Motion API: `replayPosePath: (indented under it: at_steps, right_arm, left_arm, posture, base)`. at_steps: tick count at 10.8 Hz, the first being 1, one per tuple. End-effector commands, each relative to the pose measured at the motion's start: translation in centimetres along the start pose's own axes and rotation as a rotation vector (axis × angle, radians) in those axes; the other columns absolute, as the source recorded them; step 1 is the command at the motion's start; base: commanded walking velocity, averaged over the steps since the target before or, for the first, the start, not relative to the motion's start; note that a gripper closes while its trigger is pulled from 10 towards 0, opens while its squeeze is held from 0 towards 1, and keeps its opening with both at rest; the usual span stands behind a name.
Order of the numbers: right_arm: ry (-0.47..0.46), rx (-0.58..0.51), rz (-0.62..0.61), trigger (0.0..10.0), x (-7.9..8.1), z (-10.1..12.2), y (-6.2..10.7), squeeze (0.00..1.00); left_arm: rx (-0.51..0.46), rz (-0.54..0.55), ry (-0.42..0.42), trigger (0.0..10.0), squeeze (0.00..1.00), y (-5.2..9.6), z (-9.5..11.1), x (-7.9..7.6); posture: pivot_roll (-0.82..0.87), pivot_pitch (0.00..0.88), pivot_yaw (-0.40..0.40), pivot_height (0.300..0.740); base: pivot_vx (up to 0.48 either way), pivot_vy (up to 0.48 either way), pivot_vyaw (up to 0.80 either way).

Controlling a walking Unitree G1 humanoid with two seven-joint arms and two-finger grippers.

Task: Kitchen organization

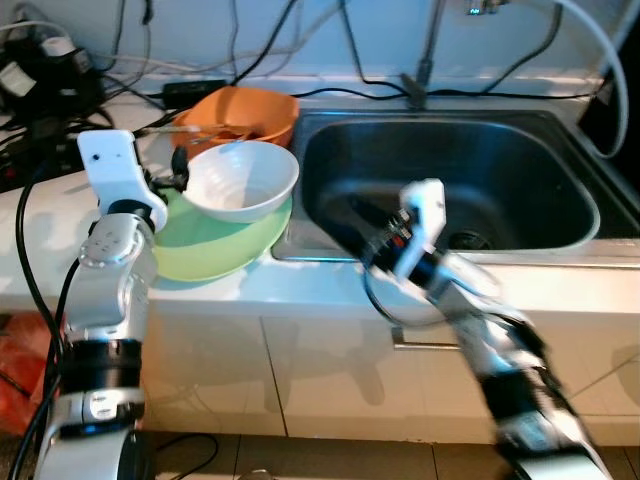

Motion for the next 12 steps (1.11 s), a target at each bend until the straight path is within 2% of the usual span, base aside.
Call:
replayPosePath:
  at_steps: [1, 3, 6, 7, 8, 10, 12]
  right_arm:
    - [0.02, -0.007, 0.043, 10.0, 0.5, 0.8, 0.1, 0.0]
    - [0.085, 0.019, 0.122, 10.0, 1.6, 1.6, 1.0, 0.0]
    - [0.092, 0.053, 0.113, 10.0, 1.7, 1.7, 1.5, 0.0]
    - [0.082, 0.071, 0.107, 10.0, 1.6, 1.4, 1.6, 0.0]
    - [0.087, 0.086, 0.107, 10.0, 1.7, 1.2, 1.6, 0.0]
    - [0.116, 0.126, 0.12, 10.0, 1.9, 0.7, 1.9, 0.0]
    - [0.142, 0.146, 0.154, 10.0, 2.2, 0.7, 2.2, 0.0]
  left_arm:
    - [0.03, -0.003, 0.038, 10.0, 0.0, -0.4, 0.0, -0.2]
    - [0.119, -0.041, 0.108, 10.0, 0.0, -0.9, -0.7, -1.0]
    - [0.236, -0.104, 0.172, 10.0, 0.0, -1.0, -1.5, -1.6]
    - [0.283, -0.136, 0.187, 1.6, 0.0, -0.8, -2.0, -1.9]
    - [0.325, -0.152, 0.209, 0.0, 0.0, -0.5, -2.6, -2.1]
    - [0.4, -0.186, 0.239, 0.0, 0.0, 0.2, -4.0, -2.4]
    - [0.426, -0.201, 0.264, 0.0, 0.0, 0.3, -4.0, -2.4]
  posture:
    - [0.12, 0.032, 0.052, 0.74]
    - [0.11, 0.034, 0.057, 0.74]
    - [0.11, 0.035, 0.061, 0.74]
    - [0.12, 0.036, 0.063, 0.74]
    - [0.11, 0.036, 0.065, 0.74]
    - [0.11, 0.04, 0.063, 0.74]
    - [0.11, 0.042, 0.059, 0.74]
  base:
    - [0.0, 0.0, 0.0]
    - [0.0, 0.0, 0.0]
    - [0.0, 0.0, 0.0]
    - [0.0, 0.0, 0.0]
    - [0.0, 0.0, 0.0]
    - [0.0, 0.0, 0.0]
    - [0.0, 0.0, 0.0]
Point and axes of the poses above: a point about 5 cm out from each wrist's last joint towards the gripper, its own y axis pointing back from the gripper into the wrist, its own z axis along the axis of the wrist's last joint, x = y × z, the point moved 3 cm from there along -y, pointing out of the wrist towards the gripper, and after that the axes turned 12 degrees about y, right-handed, at the moved point
